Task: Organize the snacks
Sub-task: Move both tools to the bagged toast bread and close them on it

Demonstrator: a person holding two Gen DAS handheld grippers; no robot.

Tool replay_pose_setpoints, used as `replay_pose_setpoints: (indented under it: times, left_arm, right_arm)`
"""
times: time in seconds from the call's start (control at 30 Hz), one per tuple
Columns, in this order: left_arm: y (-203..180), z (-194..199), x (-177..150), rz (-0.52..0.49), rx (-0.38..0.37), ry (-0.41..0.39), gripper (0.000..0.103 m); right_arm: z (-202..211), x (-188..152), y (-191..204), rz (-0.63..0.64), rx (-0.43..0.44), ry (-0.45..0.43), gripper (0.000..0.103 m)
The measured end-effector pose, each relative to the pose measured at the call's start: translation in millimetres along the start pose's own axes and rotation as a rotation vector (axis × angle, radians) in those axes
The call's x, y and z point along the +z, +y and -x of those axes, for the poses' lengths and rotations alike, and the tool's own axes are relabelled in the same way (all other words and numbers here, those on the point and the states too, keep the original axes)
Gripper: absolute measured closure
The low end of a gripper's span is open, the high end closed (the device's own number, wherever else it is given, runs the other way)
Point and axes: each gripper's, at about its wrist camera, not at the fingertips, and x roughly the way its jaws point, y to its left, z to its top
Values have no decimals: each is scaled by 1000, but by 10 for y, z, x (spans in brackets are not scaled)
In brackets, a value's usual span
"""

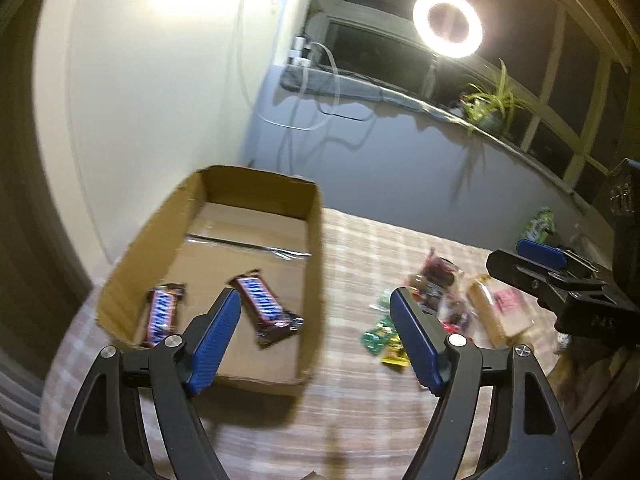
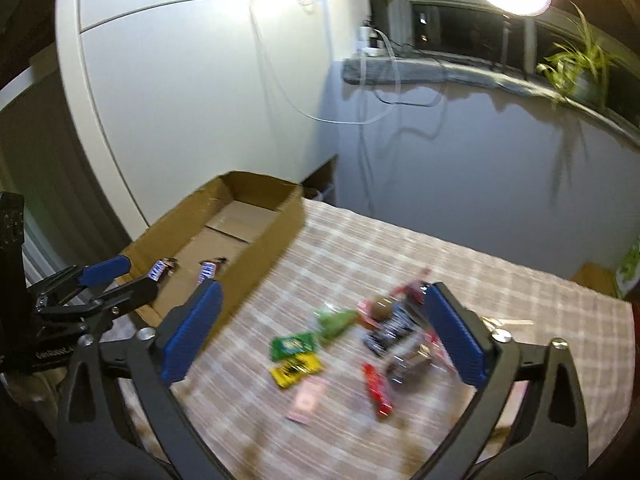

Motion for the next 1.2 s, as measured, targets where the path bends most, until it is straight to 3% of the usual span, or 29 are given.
replay_pose_setpoints:
  times: [0.53,0.97,1.1,1.2]
  left_arm:
    - [-971,-450,-178,-107,-196,122,26]
    - [-1608,-933,-354,-94,-372,276,26]
    - [-1713,-1093,-377,-89,-390,314,28]
    - [-1782,-1160,-391,-95,-408,335,37]
  right_arm:
    - [236,-419,-1174,-98,-118,128,0]
    - [32,-640,-1787,-241,-18,259,0]
    - [-86,-689,-1854,-276,32,301,0]
    - [-156,-721,-1906,-299,66,319,0]
